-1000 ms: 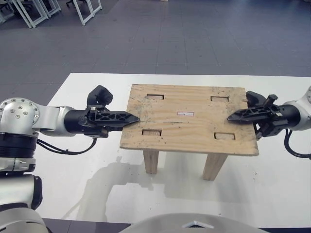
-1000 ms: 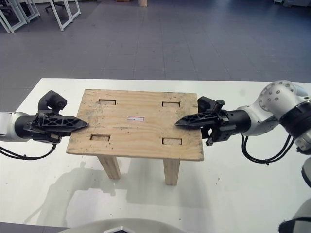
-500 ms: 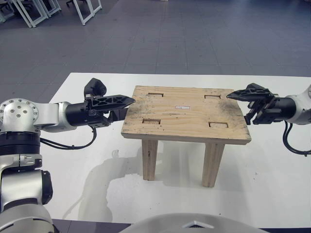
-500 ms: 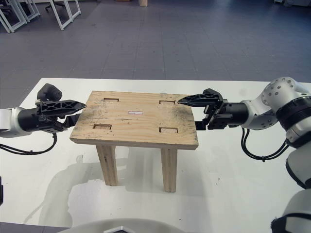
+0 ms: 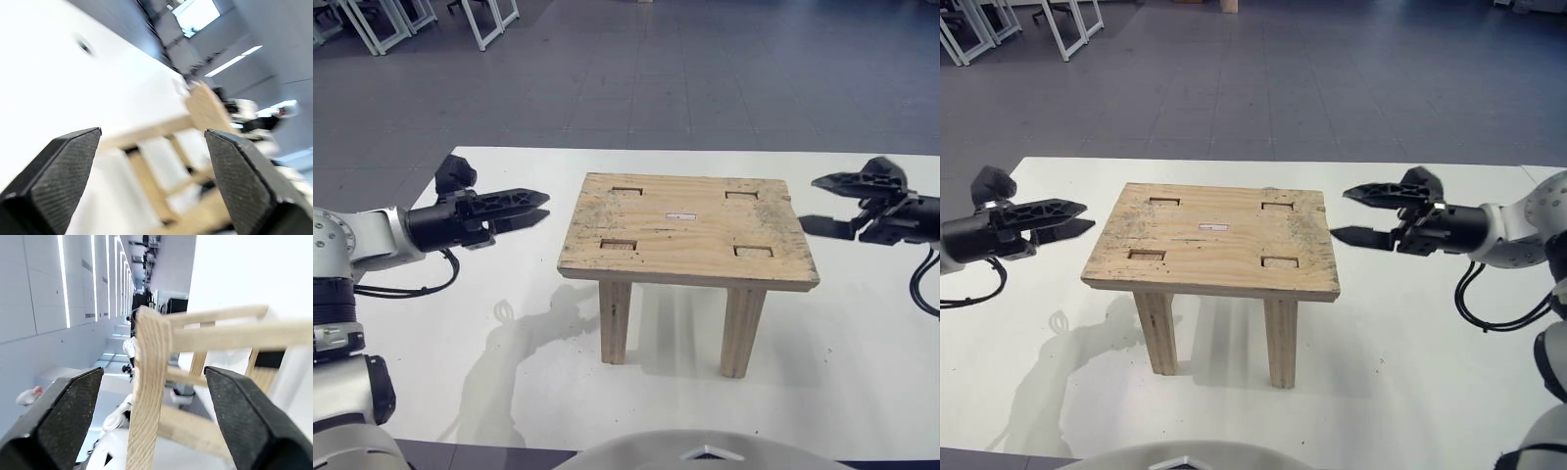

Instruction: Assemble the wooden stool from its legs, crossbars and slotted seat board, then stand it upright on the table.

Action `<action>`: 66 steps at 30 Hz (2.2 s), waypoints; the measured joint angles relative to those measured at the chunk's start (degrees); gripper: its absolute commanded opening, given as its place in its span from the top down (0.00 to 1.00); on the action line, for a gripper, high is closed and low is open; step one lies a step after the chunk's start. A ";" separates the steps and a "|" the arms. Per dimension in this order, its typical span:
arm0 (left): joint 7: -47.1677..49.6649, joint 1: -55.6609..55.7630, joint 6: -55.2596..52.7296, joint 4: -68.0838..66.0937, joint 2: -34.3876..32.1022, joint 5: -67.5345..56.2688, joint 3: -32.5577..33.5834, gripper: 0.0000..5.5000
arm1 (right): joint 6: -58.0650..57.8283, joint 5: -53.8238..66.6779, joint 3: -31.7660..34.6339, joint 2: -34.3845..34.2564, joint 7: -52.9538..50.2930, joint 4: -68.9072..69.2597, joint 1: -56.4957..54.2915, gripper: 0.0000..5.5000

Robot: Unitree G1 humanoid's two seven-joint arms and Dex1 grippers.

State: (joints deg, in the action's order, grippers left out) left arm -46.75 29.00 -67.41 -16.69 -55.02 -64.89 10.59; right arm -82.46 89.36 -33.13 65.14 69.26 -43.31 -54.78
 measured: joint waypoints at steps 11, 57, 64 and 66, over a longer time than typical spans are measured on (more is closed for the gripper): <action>25.42 -1.79 30.29 6.22 24.56 20.66 2.72 0.29 | 49.64 -26.45 26.05 -20.71 -36.58 10.42 13.96 0.31; 38.00 -10.08 54.05 8.32 47.02 48.27 -3.84 0.29 | 74.06 -77.92 34.21 -54.09 -60.71 16.73 26.46 0.31; 38.00 -10.08 54.04 8.24 47.03 48.78 -3.91 0.29 | 74.06 -78.55 34.67 -55.00 -60.16 16.34 26.45 0.31; 38.00 -10.06 54.05 8.04 47.11 48.82 -3.95 0.29 | 74.06 -78.61 35.05 -54.98 -60.06 16.21 26.41 0.31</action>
State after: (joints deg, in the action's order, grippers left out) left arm -8.75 18.94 -13.36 -8.65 -7.91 -16.08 6.65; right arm -8.39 10.75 1.93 10.16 9.20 -27.10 -28.36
